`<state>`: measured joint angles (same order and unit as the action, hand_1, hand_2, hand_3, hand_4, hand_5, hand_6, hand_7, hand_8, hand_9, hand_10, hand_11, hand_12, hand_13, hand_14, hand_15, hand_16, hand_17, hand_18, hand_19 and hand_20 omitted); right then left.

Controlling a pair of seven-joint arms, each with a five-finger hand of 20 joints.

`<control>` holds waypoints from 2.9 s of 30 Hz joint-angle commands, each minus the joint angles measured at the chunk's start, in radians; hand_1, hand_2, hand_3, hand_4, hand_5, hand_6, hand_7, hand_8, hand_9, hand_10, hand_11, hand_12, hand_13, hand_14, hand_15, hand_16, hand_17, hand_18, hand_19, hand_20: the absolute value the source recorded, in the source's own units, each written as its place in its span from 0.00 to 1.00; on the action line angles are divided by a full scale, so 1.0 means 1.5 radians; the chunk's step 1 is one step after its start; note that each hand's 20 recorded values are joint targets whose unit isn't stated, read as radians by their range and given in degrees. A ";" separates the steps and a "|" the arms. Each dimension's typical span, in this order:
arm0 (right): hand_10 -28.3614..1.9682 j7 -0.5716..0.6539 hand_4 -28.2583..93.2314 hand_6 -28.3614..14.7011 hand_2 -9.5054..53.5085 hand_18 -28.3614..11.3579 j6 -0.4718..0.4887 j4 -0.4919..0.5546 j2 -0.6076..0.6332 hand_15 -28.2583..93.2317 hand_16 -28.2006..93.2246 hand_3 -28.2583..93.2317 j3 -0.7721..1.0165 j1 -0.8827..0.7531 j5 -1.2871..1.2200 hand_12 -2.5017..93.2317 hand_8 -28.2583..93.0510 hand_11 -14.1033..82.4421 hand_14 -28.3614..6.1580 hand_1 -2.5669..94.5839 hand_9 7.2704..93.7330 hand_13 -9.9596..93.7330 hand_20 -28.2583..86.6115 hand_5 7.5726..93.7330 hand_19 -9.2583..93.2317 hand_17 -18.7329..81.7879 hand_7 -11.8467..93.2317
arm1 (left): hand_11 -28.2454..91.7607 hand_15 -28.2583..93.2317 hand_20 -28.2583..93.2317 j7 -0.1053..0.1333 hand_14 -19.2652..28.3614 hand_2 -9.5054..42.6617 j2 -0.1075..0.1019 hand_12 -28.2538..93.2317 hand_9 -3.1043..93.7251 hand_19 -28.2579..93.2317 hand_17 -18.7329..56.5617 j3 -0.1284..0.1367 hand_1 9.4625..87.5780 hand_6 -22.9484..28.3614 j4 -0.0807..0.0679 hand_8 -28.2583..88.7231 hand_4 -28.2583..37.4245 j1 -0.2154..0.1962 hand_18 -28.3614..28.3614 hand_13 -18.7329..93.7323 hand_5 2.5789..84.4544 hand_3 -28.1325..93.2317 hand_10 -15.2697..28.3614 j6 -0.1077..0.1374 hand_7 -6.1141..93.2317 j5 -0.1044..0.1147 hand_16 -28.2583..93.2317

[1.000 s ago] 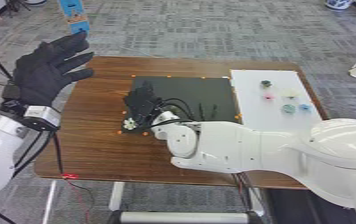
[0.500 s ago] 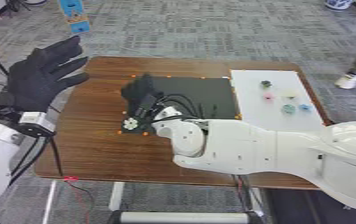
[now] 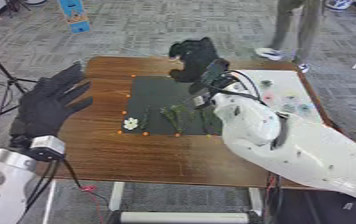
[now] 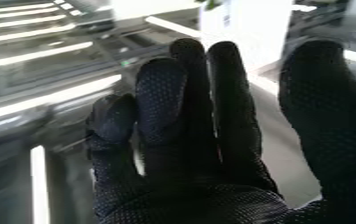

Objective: Arrange flowers

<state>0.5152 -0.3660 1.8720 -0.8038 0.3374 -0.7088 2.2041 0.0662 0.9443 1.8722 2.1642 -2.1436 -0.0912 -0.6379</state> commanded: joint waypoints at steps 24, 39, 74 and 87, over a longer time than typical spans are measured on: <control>0.47 0.192 0.00 0.57 0.00 0.15 0.087 -0.172 0.182 0.83 0.46 0.93 0.264 -0.347 0.053 0.31 0.14 0.46 0.44 0.35 0.44 0.52 0.74 0.45 0.87 0.42 0.37 | 0.32 0.32 0.28 -0.008 0.68 0.07 0.041 0.38 0.24 0.56 0.07 0.021 0.14 0.51 0.019 0.18 0.00 -0.062 0.92 0.31 0.29 0.79 0.57 0.030 0.20 -0.007 0.29; 0.48 0.183 0.00 0.58 0.00 0.15 0.081 -0.217 0.165 0.84 0.45 0.94 0.237 -0.336 0.055 0.31 0.14 0.48 0.45 0.35 0.44 0.52 0.74 0.45 0.88 0.42 0.38 | 0.32 0.32 0.28 -0.005 0.68 0.07 0.043 0.38 0.24 0.56 0.07 0.029 0.14 0.50 0.024 0.18 0.00 -0.074 0.92 0.31 0.30 0.79 0.58 0.034 0.20 -0.004 0.29; 0.73 0.097 0.00 0.75 0.00 0.20 0.060 -0.292 0.117 0.80 0.58 0.89 0.150 -0.274 0.002 0.55 0.26 0.36 0.67 0.54 0.84 0.69 0.75 0.68 0.88 0.46 0.56 | 0.32 0.32 0.28 0.004 0.68 0.07 0.033 0.38 0.24 0.56 0.08 0.069 0.14 0.51 0.032 0.18 0.00 -0.088 0.93 0.31 0.30 0.79 0.58 0.034 0.20 -0.002 0.28; 0.73 0.082 0.01 0.73 0.00 0.19 -0.053 -0.231 0.118 0.82 0.59 0.92 0.175 -0.267 0.038 0.57 0.25 0.40 0.64 0.53 0.88 0.72 0.75 0.74 0.91 0.48 0.57 | 0.32 0.32 0.28 0.020 0.68 0.08 0.045 0.37 0.24 0.56 0.08 0.101 0.13 0.51 0.047 0.18 0.00 -0.122 0.93 0.31 0.31 0.80 0.58 0.045 0.20 -0.001 0.28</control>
<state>0.6609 -0.3923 1.4443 -0.6033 0.5895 -1.0947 2.2302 0.0787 0.9970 2.0005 2.2195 -2.2936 -0.0368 -0.6471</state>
